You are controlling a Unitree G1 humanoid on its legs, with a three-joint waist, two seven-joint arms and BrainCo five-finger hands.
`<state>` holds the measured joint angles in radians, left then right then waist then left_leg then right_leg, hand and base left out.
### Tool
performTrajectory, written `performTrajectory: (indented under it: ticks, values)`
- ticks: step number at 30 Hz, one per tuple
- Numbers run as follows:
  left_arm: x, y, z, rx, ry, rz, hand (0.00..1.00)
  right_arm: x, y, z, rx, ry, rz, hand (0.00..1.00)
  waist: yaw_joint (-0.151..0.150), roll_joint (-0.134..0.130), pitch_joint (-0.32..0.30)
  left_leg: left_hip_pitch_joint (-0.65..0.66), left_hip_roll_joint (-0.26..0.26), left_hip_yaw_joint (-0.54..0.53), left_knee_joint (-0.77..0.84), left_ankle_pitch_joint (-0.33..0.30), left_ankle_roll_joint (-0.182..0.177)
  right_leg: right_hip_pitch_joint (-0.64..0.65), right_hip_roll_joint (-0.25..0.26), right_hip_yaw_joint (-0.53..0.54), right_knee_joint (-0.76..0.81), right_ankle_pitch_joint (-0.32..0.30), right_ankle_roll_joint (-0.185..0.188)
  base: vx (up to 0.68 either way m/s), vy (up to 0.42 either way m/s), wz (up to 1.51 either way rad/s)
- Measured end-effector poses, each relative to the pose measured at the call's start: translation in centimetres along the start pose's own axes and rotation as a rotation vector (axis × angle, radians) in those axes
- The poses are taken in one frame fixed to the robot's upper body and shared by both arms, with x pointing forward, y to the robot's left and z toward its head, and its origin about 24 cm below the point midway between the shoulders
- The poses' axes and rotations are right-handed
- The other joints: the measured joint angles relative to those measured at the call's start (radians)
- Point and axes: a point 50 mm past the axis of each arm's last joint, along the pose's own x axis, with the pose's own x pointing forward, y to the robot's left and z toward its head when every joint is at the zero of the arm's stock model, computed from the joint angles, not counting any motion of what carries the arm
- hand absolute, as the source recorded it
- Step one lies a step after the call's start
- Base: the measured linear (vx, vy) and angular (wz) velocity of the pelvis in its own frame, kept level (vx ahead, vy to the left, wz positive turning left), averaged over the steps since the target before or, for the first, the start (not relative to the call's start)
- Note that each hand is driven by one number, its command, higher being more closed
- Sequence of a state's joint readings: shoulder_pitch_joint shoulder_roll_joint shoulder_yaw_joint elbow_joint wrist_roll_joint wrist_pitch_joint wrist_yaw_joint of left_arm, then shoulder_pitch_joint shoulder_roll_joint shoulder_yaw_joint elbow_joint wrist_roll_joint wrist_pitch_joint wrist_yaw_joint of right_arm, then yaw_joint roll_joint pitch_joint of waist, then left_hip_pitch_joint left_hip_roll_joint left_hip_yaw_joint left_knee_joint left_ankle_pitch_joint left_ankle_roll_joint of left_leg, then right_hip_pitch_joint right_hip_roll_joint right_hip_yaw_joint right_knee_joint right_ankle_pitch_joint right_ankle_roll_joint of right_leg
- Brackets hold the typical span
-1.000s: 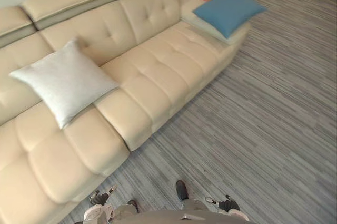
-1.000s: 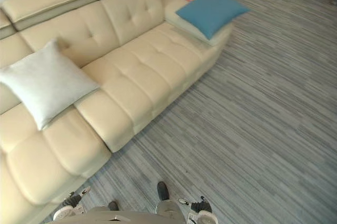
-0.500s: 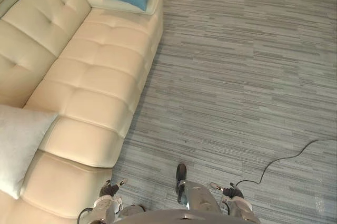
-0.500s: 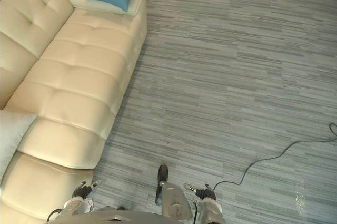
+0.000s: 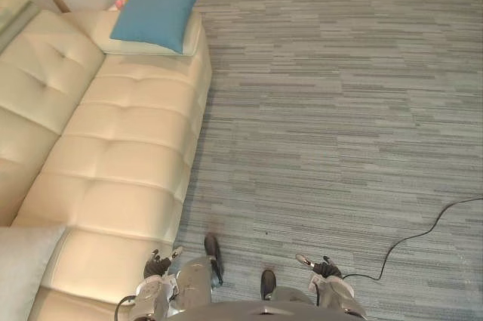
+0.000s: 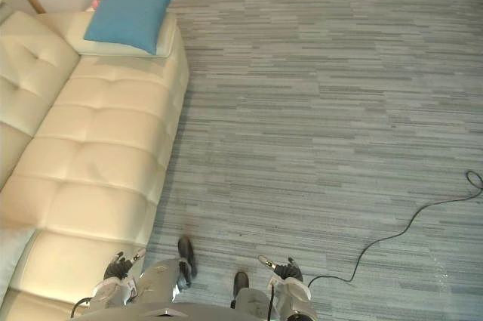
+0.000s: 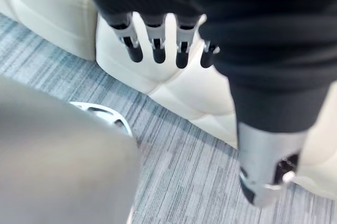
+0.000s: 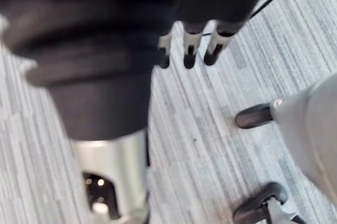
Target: Pick up cushions and gather them together orderly.
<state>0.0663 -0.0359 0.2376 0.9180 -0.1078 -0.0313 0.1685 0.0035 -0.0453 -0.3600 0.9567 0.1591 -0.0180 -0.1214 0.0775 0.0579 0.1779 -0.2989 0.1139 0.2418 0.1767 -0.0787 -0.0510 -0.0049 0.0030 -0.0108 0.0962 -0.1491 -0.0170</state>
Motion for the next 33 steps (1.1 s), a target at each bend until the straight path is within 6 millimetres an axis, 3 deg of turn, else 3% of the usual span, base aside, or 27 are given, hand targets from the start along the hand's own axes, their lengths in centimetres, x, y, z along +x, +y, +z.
performTrajectory:
  ticks: [3, 4, 5, 6, 7, 8, 9, 10, 11, 13, 15, 16, 17, 18, 19, 20, 21, 22, 23, 24, 25, 26, 27, 28, 29, 31, 33]
  values:
    - [-0.1, 0.5, -0.5, -0.003, 0.014, 0.015, 0.0, -0.3, -0.6, -1.2, -0.004, 0.033, -0.014, 0.0, 0.005, -0.028, -0.045, 0.013, -0.042, 0.01, 0.057, 0.027, 0.048, -0.016, -0.055, 0.05, 0.106, -0.095, 0.04, 0.36, 0.229, -0.66]
    - [0.0, 1.0, -0.4, 0.0, 0.013, 0.03, 0.0, -0.5, -0.5, -1.9, -0.005, 0.049, -0.013, 0.0, 0.004, -0.062, -0.055, 0.04, -0.071, 0.038, 0.064, 0.009, 0.071, -0.066, -0.087, 0.055, 0.269, -0.132, 0.118, 0.5, 0.264, -0.74]
    - [0.1, 1.6, -0.4, 0.009, 0.02, 0.044, 0.0, -0.8, -0.2, -2.5, 0.002, 0.064, -0.006, 0.0, -0.002, -0.085, -0.057, 0.078, -0.092, 0.063, 0.062, -0.024, 0.075, -0.131, -0.114, 0.056, 0.464, -0.142, 0.163, 0.59, 0.285, -0.55]
    - [0.1, 1.9, -0.7, 0.02, 0.034, 0.053, 0.0, -0.8, 0.2, -2.5, 0.007, 0.062, 0.005, 0.0, -0.018, -0.095, -0.056, 0.132, -0.107, 0.076, 0.064, -0.047, 0.09, -0.192, -0.133, 0.057, 0.674, -0.091, 0.23, 0.58, 0.249, -0.26]
    - [0.2, 2.2, -0.8, 0.053, 0.045, 0.054, 0.0, -0.9, -0.1, -2.8, 0.001, 0.068, 0.0, 0.0, -0.037, -0.094, -0.054, 0.204, -0.116, 0.082, 0.063, -0.068, 0.106, -0.221, -0.149, 0.024, 0.838, -0.044, 0.253, 0.49, 0.186, -0.07]
    - [0.2, 2.2, -0.9, 0.065, 0.049, 0.054, 0.0, -0.9, -0.2, -2.9, 0.002, 0.071, -0.002, 0.0, -0.041, -0.092, -0.051, 0.233, -0.12, 0.082, 0.055, -0.071, 0.11, -0.227, -0.163, -0.002, 0.882, -0.041, 0.239, 0.58, 0.144, -0.03]
    - [0.1, 2.0, -1.1, 0.077, 0.056, 0.052, 0.0, -0.8, -0.1, -2.5, -0.002, 0.057, 0.001, 0.0, -0.051, -0.078, -0.038, 0.322, -0.125, 0.076, 0.007, -0.081, 0.119, -0.244, -0.203, -0.099, 0.956, -0.059, 0.163, 0.46, 0.089, -0.09]
    - [0.1, 1.9, -1.1, 0.081, 0.055, 0.05, 0.0, -0.7, 0.0, -2.2, -0.003, 0.049, 0.005, 0.0, -0.051, -0.075, -0.035, 0.356, -0.124, 0.074, -0.015, -0.083, 0.119, -0.251, -0.213, -0.137, 0.958, -0.071, 0.142, 0.52, 0.067, -0.21]
    - [0.2, 1.8, -1.1, 0.083, 0.059, 0.045, 0.0, -0.5, 0.4, -1.5, -0.02, 0.03, 0.019, 0.0, -0.054, -0.065, -0.029, 0.434, -0.119, 0.071, -0.083, -0.083, 0.119, -0.279, -0.226, -0.226, 0.905, -0.122, 0.093, 0.4, 0.013, -0.16]
    - [0.2, 1.5, -0.9, 0.088, 0.057, 0.036, 0.0, -0.3, 0.7, -0.9, -0.028, 0.012, 0.029, 0.0, -0.07, -0.057, -0.02, 0.473, -0.1, 0.068, -0.113, -0.083, 0.119, -0.332, -0.207, -0.292, 0.734, -0.144, 0.072, 0.43, -0.038, 0.03]
    - [0.2, 1.2, -1.0, 0.092, 0.061, 0.03, 0.0, -0.3, 0.8, -0.5, -0.024, 0.002, 0.03, 0.0, -0.086, -0.052, -0.012, 0.492, -0.084, 0.055, -0.118, -0.083, 0.119, -0.371, -0.181, -0.302, 0.544, -0.107, 0.058, 0.33, -0.092, 0.19]
    - [0.3, 0.9, -0.7, 0.091, 0.055, 0.023, 0.0, -0.2, 0.8, -0.2, -0.02, -0.012, 0.031, 0.0, -0.09, -0.047, 0.002, 0.516, -0.069, 0.049, -0.128, -0.084, 0.118, -0.389, -0.156, -0.29, 0.4, -0.038, 0.054, 0.45, -0.193, 0.28]
    - [0.3, 1.1, -0.8, 0.095, 0.06, 0.026, 0.0, -0.2, 1.1, 0.0, -0.022, -0.022, 0.038, 0.0, -0.102, -0.057, 0.01, 0.537, -0.061, 0.029, -0.131, -0.087, 0.112, -0.392, -0.133, -0.236, 0.149, 0.098, 0.09, 0.47, -0.224, 0.36]
    - [0.2, 1.3, -1.0, 0.101, 0.062, 0.029, 0.0, -0.3, 1.1, 0.0, -0.018, -0.021, 0.039, 0.0, -0.104, -0.069, 0.012, 0.546, -0.072, 0.022, -0.133, -0.091, 0.104, -0.394, -0.139, -0.215, 0.091, 0.13, 0.111, 0.48, -0.261, 0.55]
    - [0.4, 1.7, -0.7, 0.121, 0.053, 0.037, 0.0, -0.4, 1.0, -0.3, -0.007, -0.016, 0.032, 0.0, -0.106, -0.088, 0.021, 0.575, -0.091, 0.001, -0.135, -0.115, 0.065, -0.396, -0.161, -0.186, 0.051, 0.145, 0.122, 0.51, -0.297, 0.5]
    - [0.3, 1.4, -0.9, 0.118, 0.062, 0.035, 0.0, -0.3, 0.6, -0.2, 0.007, -0.017, 0.018, 0.0, -0.105, -0.089, 0.023, 0.625, -0.074, -0.019, -0.135, -0.155, 0.03, -0.393, -0.156, -0.168, 0.091, 0.247, 0.093, 0.51, -0.3, 0.4]
    - [0.1, 0.9, -1.3, 0.105, 0.073, 0.027, 0.0, -0.2, 0.1, 0.2, 0.0, -0.03, 0.005, 0.0, -0.1, -0.058, 0.026, 0.644, -0.05, -0.024, -0.117, -0.166, 0.019, -0.417, -0.148, -0.172, 0.189, 0.259, 0.077, 0.48, -0.317, 0.17]
    - [0.0, 0.5, -1.6, 0.099, 0.08, 0.021, 0.0, -0.2, -0.1, 0.4, 0.006, -0.041, 0.001, 0.0, -0.101, -0.048, 0.027, 0.641, -0.04, -0.028, -0.081, -0.163, 0.022, -0.429, -0.15, -0.177, 0.248, 0.246, 0.059, 0.43, -0.309, 0.05]
    - [-0.1, 0.2, -1.8, 0.102, 0.086, 0.015, 0.0, -0.2, -0.4, 0.8, 0.012, -0.052, -0.01, 0.0, -0.1, -0.016, 0.016, 0.604, 0.001, -0.052, 0.018, -0.161, 0.017, -0.426, -0.137, -0.199, 0.292, 0.188, 0.031, 0.43, -0.303, 0.08]
    - [-0.2, 0.0, -2.0, 0.101, 0.09, 0.01, 0.0, -0.1, -0.7, 0.8, 0.027, -0.053, -0.021, 0.0, -0.103, 0.001, 0.006, 0.555, 0.037, -0.084, 0.138, -0.137, -0.009, -0.407, -0.121, -0.22, 0.3, 0.157, 0.019, 0.45, -0.301, 0.12]
    - [-0.2, -0.1, -1.8, 0.1, 0.082, 0.007, 0.0, -0.2, -0.8, 0.8, 0.033, -0.05, -0.025, 0.0, -0.104, 0.006, 0.004, 0.519, 0.057, -0.109, 0.225, -0.109, -0.035, -0.388, -0.112, -0.233, 0.303, 0.137, 0.014, 0.47, -0.288, 0.3]
    - [-0.1, -0.1, -1.6, 0.078, 0.072, 0.014, 0.0, -0.3, -1.1, 0.5, 0.034, -0.044, -0.034, 0.0, -0.103, 0.017, 0.015, 0.419, 0.115, -0.141, 0.47, 0.012, -0.11, -0.316, -0.091, -0.263, 0.293, 0.094, 0.002, 0.46, -0.278, 0.34]
    - [-0.1, -0.1, -1.4, 0.071, 0.065, 0.016, 0.0, -0.3, -1.2, 0.3, 0.032, -0.042, -0.041, 0.0, -0.101, 0.011, 0.026, 0.375, 0.143, -0.136, 0.577, 0.027, -0.112, -0.284, -0.082, -0.272, 0.281, 0.081, -0.004, 0.52, -0.257, 0.4]
    - [0.0, 0.0, -0.9, 0.062, 0.045, 0.02, 0.0, -0.3, -1.3, 0.2, 0.029, -0.035, -0.054, 0.0, -0.082, 0.017, 0.03, 0.277, 0.191, -0.088, 0.779, -0.008, -0.08, -0.201, -0.064, -0.281, 0.246, 0.057, -0.014, 0.41, -0.166, 0.31]
    - [0.0, 0.1, -0.7, 0.063, 0.036, 0.024, 0.0, -0.5, -1.4, -0.5, 0.024, -0.015, -0.056, 0.0, -0.07, 0.011, 0.035, 0.215, 0.193, -0.036, 0.835, -0.057, -0.063, -0.128, -0.062, -0.291, 0.202, 0.048, -0.012, 0.48, -0.167, 0.37]
    - [0.0, -0.1, -0.4, 0.05, 0.024, 0.02, 0.0, -0.5, -1.1, -0.9, 0.033, 0.006, -0.052, 0.0, -0.058, 0.01, 0.034, 0.134, 0.174, 0.071, 0.731, -0.112, -0.03, -0.025, -0.063, -0.319, 0.112, 0.049, -0.002, 0.4, -0.093, 0.3]
    - [0.0, -0.3, -0.1, 0.034, 0.007, 0.016, 0.0, -0.5, -1.1, -0.9, 0.046, 0.009, -0.062, 0.0, -0.036, 0.01, 0.034, 0.086, 0.124, 0.161, 0.399, -0.114, -0.012, 0.04, -0.064, -0.333, 0.048, 0.052, 0.029, 0.42, -0.005, 0.09]
